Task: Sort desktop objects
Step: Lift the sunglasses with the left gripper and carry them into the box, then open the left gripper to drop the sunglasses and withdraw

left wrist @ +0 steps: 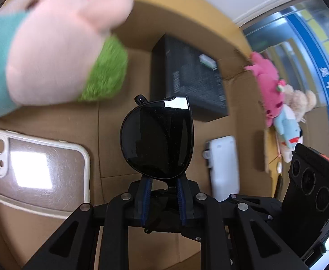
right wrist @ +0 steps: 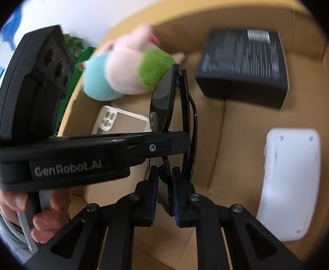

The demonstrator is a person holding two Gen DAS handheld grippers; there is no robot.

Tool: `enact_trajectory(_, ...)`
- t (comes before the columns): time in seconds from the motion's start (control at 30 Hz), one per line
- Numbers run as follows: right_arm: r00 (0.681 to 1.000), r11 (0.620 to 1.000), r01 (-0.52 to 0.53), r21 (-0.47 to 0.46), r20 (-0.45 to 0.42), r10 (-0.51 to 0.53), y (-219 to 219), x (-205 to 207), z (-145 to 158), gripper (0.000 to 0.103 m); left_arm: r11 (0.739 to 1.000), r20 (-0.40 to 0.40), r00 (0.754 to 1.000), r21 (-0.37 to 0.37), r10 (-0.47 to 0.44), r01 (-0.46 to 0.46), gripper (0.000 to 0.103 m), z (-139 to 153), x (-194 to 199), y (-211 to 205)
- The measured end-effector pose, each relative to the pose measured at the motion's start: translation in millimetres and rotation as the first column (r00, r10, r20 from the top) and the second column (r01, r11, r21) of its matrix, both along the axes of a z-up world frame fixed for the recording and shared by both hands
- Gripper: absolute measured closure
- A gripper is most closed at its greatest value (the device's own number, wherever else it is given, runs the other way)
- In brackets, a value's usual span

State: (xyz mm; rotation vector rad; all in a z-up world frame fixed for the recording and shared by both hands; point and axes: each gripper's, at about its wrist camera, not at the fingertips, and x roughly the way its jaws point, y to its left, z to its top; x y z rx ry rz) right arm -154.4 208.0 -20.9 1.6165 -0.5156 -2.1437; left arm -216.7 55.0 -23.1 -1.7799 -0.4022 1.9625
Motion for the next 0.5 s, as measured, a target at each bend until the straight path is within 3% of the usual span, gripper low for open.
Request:
enact_trajectory(0.2, 0.998, 1.000, 0.006, -0.006, 0.059, -0.006, -3, -12, -20, 0.091, 0.999, 0.014, 1.000, -0.043, 0.009, -0.009, 0.081, -17, 1, -1)
enact_trajectory(0.3, 0.997, 1.000, 0.012, -0.006, 0.073, -0.011, -2, -10, -22, 0.086, 0.998, -0.012, 1.000, -0.057, 0.023, -0.023, 0.074, -12, 7, -6)
enact_trajectory(0.37, 0.997, 1.000, 0.022, -0.015, 0.073, -0.021, 0, -5, -16, 0.069, 0.996, -0.069, 0.997, -0.087, 0.029, -0.035, 0.063, 2, 14, -10)
enact_trajectory(0.47, 0.997, 0.998, 0.061, -0.006, 0.039, -0.061, 10, 3, 3, 0.044, 0.991, -0.190, 0.980, -0.104, 0.064, -0.085, 0.034, 36, 32, -23)
enact_trajectory(0.5, 0.997, 0.997, 0.071, 0.000, 0.025, -0.071, 12, 7, 10, 0.042, 0.989, -0.238, 0.968, -0.105, 0.081, -0.108, 0.032, 50, 41, -31)
